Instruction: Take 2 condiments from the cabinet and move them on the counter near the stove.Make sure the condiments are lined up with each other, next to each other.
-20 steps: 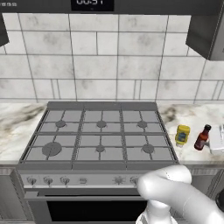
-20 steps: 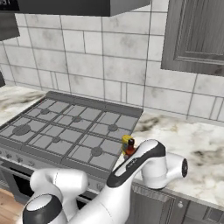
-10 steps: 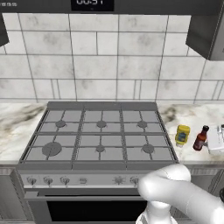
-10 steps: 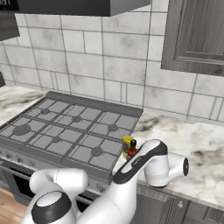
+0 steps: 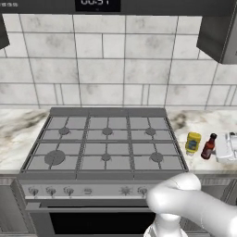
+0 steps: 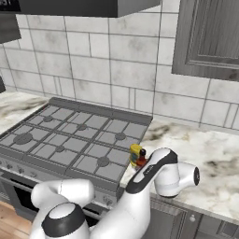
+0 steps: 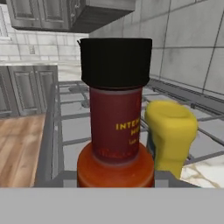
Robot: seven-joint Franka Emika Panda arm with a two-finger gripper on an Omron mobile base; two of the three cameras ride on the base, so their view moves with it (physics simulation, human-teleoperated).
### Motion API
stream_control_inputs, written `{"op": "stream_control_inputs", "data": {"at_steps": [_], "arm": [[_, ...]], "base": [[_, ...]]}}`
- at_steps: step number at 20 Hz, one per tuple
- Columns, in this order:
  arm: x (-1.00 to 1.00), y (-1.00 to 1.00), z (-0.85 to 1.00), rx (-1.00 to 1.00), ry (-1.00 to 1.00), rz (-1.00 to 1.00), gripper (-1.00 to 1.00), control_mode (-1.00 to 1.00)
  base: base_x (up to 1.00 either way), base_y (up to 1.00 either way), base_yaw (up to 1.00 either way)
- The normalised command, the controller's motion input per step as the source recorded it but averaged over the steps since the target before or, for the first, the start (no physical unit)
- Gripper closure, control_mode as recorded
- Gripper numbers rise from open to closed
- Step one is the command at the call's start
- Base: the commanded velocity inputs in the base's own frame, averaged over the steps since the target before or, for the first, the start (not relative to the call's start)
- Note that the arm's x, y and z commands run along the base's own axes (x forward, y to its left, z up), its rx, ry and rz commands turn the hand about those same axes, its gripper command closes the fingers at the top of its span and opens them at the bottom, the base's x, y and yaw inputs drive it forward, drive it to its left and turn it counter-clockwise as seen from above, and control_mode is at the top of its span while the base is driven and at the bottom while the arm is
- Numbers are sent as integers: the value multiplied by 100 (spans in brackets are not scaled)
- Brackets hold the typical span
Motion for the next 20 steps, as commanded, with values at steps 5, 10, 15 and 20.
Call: {"op": "stream_control_inputs", "data": {"at_steps": [5,10,15,20], "arm": [[18,-4,-19,0,0,0,100,-100],[26,-12,-18,0,0,0,100,-100],[26,-15,-15,0,0,0,100,-100],[25,-10,-19,0,0,0,100,-100]], "base": [[0,0,0],[0,0,0],[0,0,0],[0,0,0]]}}
